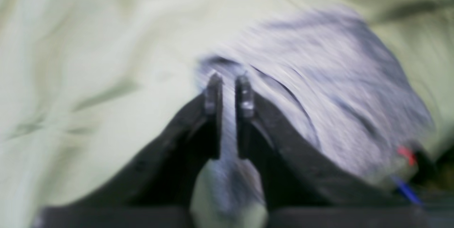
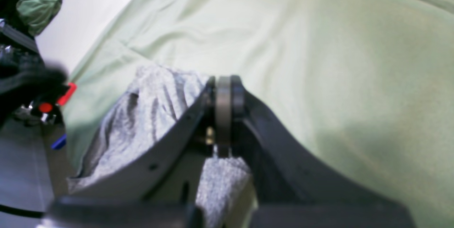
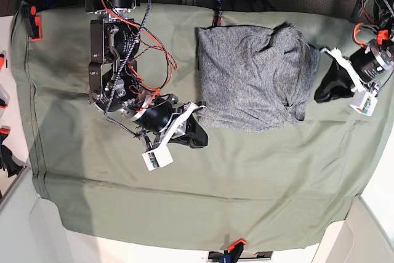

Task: Fold the T-shirt properly
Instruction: 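Grasp the bundle edges with both grippers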

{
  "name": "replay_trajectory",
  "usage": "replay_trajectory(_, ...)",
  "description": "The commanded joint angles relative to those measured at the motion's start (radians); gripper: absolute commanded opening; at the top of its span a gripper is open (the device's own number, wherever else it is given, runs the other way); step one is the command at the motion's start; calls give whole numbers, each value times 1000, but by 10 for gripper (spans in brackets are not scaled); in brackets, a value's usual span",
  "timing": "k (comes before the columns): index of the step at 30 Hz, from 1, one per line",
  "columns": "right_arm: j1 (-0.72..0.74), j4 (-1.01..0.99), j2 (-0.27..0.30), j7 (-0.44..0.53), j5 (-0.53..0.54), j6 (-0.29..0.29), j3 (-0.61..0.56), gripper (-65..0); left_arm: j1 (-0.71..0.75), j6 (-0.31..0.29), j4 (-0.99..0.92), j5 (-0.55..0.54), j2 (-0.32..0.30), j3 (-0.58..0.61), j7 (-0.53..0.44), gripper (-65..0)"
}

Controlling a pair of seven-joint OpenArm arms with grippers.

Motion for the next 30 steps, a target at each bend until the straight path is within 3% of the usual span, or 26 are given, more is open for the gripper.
replay_trajectory(1, 22, 17, -8, 27, 21, 8, -1, -650, 37, -10, 46, -42, -13, -5, -22, -648)
replay_trajectory(4, 23, 17, -8, 27, 18, 7, -1, -650, 156, -10, 140, -92, -4, 26, -19, -650)
replay_trajectory(8, 22, 17, -8, 32, 10, 8, -1, -650, 235, -10, 206, -37, -4, 107, -23, -650)
replay_trajectory(17, 60, -39, -8, 95, -68, 7, -20, -650, 202, -10, 68, 224, -4, 283, -109, -650)
replay_trajectory(26, 194, -299, -9, 128, -124, 4, -69, -650, 132, -10, -66, 231, -5, 283, -120, -650)
replay_trajectory(30, 264, -430, -9, 132, -146, 4, -106, -650, 131, -10, -97, 285, -5, 283, -120, -650)
